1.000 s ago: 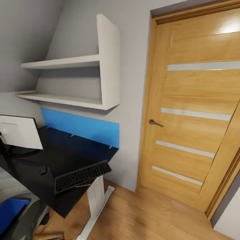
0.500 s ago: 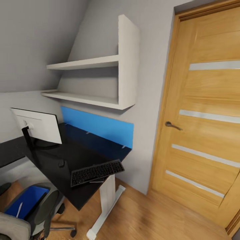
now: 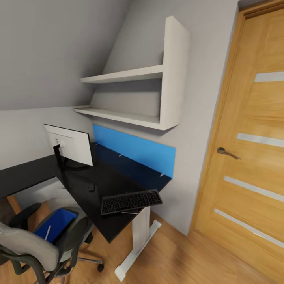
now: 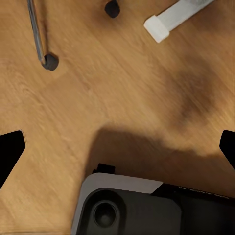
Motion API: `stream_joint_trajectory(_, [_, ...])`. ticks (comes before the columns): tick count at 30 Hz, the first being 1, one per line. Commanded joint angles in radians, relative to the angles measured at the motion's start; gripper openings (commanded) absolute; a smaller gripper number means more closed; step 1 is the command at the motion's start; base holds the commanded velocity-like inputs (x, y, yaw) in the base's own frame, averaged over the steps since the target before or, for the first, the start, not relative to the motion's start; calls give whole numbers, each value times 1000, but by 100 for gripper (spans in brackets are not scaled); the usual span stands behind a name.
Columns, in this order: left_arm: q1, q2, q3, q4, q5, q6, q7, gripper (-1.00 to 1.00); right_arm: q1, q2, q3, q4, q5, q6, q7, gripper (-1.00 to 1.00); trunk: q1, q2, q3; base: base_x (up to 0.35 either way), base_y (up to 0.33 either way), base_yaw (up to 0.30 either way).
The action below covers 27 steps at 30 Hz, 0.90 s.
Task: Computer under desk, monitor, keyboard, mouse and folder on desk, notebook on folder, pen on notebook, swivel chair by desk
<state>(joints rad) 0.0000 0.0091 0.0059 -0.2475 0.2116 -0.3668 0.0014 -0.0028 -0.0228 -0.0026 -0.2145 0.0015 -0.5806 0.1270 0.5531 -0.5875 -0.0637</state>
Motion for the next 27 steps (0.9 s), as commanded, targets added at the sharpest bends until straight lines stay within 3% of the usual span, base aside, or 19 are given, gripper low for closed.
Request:
stream_joint_trajectory(1, [0, 0, 0, -1, 3, -1, 0, 100, 0, 0, -1, 0, 0, -2, 3, 100, 0, -1, -2, 0, 0, 291])
stream_joint_trajectory(27, [0, 0, 1, -1, 3, -1, 0, 100, 0, 0, 0, 0, 0, -3, 3, 100, 0, -1, -2, 0, -10, 291])
